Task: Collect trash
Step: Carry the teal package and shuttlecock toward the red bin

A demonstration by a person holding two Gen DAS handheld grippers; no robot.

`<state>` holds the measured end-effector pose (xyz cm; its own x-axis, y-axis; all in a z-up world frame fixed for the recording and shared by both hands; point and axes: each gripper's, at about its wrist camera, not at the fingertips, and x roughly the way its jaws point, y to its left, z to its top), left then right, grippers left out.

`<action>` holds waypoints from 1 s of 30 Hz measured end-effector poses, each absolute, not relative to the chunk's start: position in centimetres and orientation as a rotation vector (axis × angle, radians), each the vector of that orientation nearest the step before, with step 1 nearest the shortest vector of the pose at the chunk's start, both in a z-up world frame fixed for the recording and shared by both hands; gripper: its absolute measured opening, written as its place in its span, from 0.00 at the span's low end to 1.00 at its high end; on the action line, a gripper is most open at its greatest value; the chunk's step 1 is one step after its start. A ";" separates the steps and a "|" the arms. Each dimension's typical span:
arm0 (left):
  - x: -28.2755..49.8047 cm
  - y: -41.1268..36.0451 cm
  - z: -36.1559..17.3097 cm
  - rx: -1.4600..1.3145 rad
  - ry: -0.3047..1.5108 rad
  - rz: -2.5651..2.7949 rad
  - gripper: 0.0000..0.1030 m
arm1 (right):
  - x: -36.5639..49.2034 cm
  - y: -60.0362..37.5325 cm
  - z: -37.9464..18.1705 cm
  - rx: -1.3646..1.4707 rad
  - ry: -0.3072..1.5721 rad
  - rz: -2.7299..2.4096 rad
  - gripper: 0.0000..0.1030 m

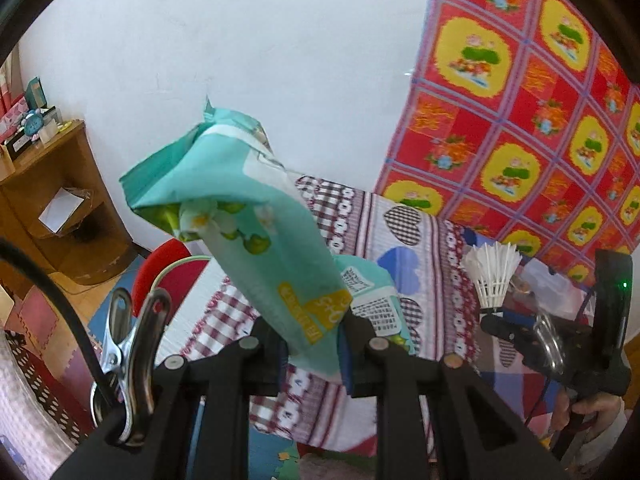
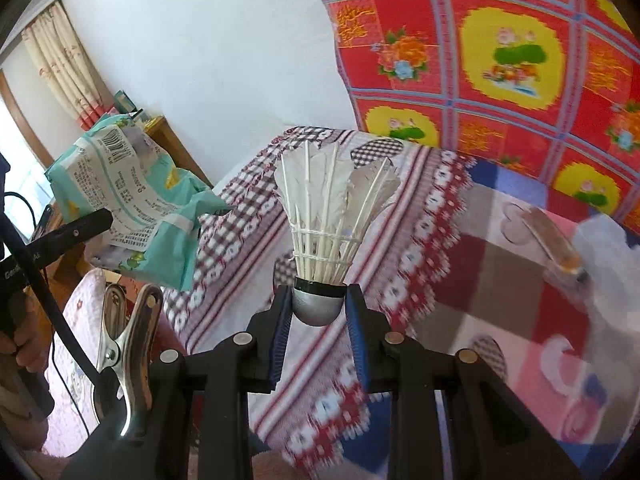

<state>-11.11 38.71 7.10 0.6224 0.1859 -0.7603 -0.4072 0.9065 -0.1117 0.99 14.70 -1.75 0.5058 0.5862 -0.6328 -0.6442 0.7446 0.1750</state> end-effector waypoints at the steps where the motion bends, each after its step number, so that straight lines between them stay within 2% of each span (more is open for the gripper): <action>1: -10.8 39.2 6.8 -0.289 0.841 0.345 0.20 | 1.4 15.3 -1.8 -0.083 0.736 0.745 0.27; 22: -7.7 46.4 5.9 -0.273 0.845 0.354 0.20 | 4.4 21.0 -1.2 -0.040 0.764 0.732 0.27; 30: -9.3 52.8 5.6 -0.303 0.829 0.429 0.20 | 4.3 24.0 -0.6 -0.041 0.762 0.723 0.27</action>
